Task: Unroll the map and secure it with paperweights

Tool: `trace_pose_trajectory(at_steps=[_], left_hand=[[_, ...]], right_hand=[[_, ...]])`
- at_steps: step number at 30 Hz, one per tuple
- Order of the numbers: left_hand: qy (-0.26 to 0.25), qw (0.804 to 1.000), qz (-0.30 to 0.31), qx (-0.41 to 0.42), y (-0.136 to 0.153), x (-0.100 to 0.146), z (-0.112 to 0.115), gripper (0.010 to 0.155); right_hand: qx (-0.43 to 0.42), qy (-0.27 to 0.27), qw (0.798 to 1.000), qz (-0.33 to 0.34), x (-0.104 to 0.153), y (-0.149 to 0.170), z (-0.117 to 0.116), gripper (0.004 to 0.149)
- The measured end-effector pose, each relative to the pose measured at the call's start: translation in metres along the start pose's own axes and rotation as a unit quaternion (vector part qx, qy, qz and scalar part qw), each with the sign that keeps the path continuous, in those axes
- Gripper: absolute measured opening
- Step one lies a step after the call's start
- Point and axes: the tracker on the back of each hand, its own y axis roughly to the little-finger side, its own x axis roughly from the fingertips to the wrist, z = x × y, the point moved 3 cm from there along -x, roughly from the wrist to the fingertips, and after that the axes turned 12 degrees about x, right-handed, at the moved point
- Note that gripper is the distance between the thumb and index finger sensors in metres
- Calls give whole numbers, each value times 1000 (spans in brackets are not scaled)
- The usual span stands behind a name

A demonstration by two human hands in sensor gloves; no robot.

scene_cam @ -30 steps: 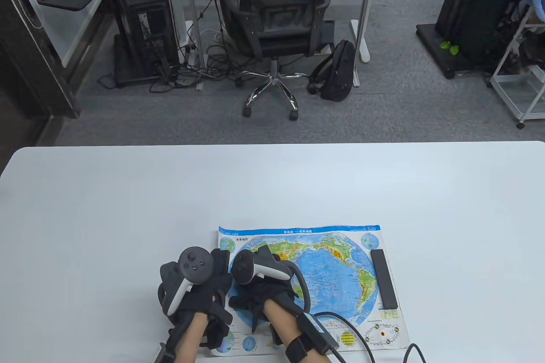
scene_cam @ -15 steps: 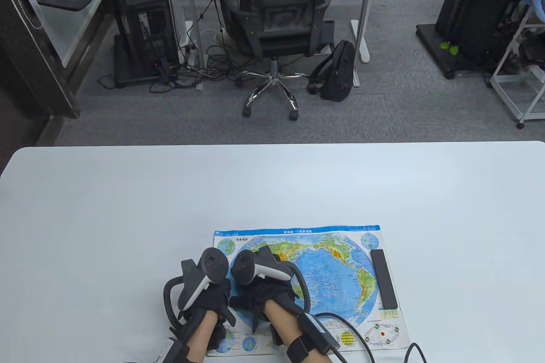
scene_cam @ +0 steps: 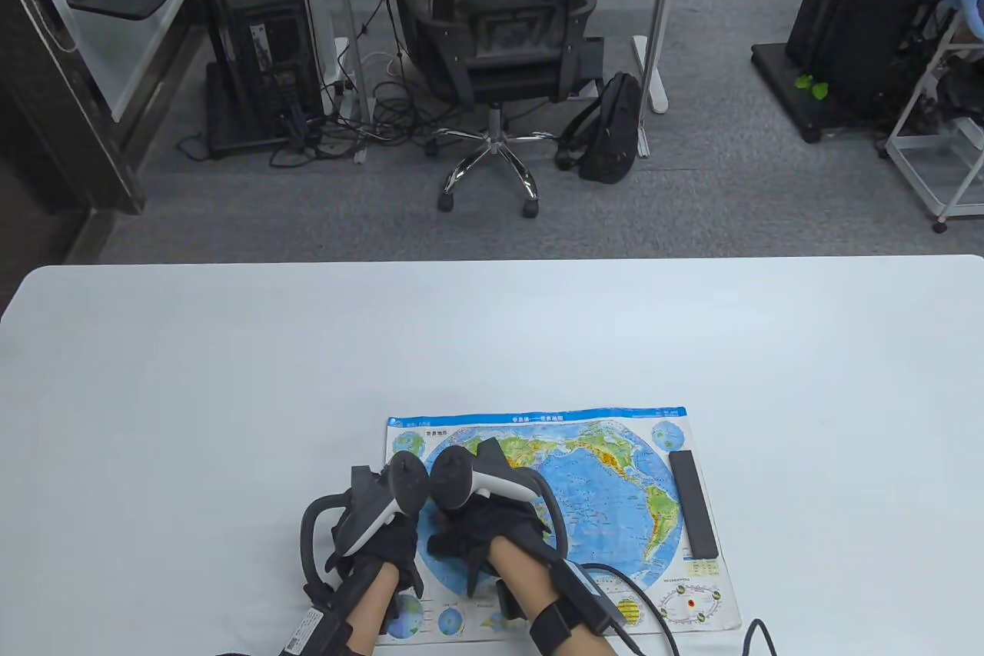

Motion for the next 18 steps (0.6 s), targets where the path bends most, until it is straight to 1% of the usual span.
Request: trace_pose_trajectory(at_steps=[3, 5, 7, 9, 11, 13, 16, 18], left_hand=[[23, 999, -11, -24, -5, -2, 0, 61], [49, 998, -12, -25, -5, -4, 0, 63], [93, 995, -16, -18, -4, -2, 1, 66], [107, 994, -28, -14, -1, 0, -3, 66], [107, 994, -38, -5, 1, 2, -9, 66], [97, 995, -38, 11, 0, 5, -20, 68], [72, 996, -19, 44, -10, 14, -48, 69], [49, 996, 6, 74, -21, 22, -69, 70]], right_hand=[[-10, 15, 1000, 2, 10, 9, 3, 72], [-23, 12, 1000, -2, 18, 19, 5, 72], [-29, 4, 1000, -12, 30, 34, 9, 72], [-41, 14, 999, -20, 42, 48, 15, 72], [-58, 27, 998, -24, 55, 60, 22, 72], [-82, 47, 995, -26, 72, 73, 32, 72], [-117, 86, 989, -19, 100, 89, 50, 72], [-139, 113, 984, -9, 118, 95, 61, 72]])
